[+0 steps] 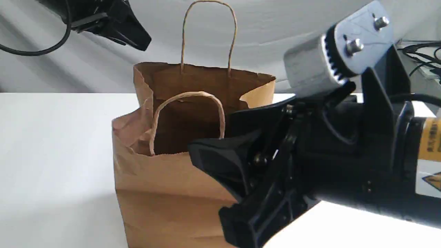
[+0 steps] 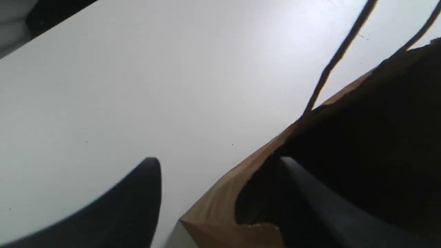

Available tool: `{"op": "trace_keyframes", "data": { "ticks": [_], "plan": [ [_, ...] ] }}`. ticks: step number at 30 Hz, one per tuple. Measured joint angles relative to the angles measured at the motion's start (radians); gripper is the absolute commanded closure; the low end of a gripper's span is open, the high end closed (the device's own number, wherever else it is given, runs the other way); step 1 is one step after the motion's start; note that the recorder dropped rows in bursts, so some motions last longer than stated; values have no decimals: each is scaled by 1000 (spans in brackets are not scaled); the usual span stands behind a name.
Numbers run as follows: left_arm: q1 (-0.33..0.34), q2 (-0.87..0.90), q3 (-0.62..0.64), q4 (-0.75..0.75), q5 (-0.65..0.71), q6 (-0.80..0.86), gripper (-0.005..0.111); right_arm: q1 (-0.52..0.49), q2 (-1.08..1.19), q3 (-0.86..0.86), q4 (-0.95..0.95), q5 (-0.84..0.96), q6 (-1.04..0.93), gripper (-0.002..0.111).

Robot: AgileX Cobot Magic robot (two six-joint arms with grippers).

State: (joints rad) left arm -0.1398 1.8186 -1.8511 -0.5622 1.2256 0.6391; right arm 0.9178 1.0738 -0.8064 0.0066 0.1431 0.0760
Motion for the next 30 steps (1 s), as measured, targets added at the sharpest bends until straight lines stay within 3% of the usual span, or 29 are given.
{"op": "trace_keyframes", "data": {
  "ticks": [4,6,13,19,25,30],
  "plan": [
    [0,-21,0,8,0,0,63,0,-51,0,-21,2,0,59],
    [0,-40,0,7,0,0,65,0,-77,0,-50,11,0,67],
    [0,-125,0,17,2,0,81,0,-175,0,-187,140,2,108],
    [0,-251,52,20,0,0,107,0,-279,0,-424,189,174,108],
    [0,-457,250,20,-47,2,107,0,-394,0,-872,424,626,108],
    [0,-678,544,18,-297,14,107,0,-478,0,-1047,603,779,108]
  ]
}}
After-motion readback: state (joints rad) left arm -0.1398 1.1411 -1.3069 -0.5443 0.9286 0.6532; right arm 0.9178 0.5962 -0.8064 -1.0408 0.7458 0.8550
